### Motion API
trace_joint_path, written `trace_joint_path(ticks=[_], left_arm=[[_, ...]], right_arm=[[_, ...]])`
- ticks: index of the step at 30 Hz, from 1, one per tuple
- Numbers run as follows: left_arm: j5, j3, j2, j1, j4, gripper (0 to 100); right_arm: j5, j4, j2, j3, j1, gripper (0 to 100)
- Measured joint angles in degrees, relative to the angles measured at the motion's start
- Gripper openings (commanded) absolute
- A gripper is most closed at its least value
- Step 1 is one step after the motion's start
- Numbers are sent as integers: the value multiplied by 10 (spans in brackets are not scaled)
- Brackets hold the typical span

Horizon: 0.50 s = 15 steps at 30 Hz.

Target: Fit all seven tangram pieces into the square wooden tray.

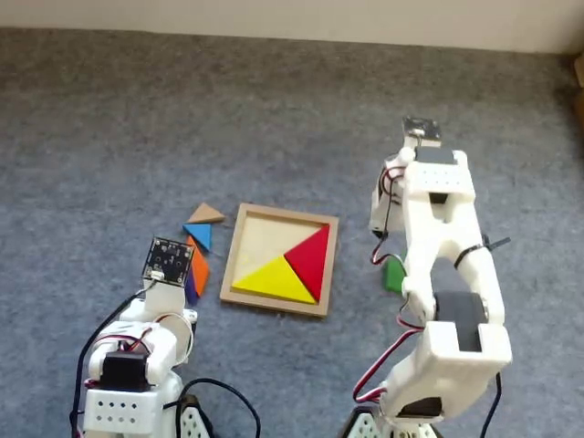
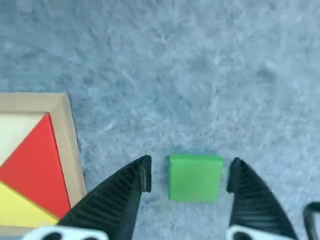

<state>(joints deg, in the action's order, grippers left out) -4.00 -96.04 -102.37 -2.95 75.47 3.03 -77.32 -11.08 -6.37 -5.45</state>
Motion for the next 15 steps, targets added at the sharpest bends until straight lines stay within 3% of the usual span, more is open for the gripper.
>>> trace_joint_path(ticks=[7,15], left_arm=[[0,0,0,0,0,7],[0,0,0,0,0,7]], right_arm=[[30,-67,-14,23,0,272],[46,-48,-14,13,0,272]])
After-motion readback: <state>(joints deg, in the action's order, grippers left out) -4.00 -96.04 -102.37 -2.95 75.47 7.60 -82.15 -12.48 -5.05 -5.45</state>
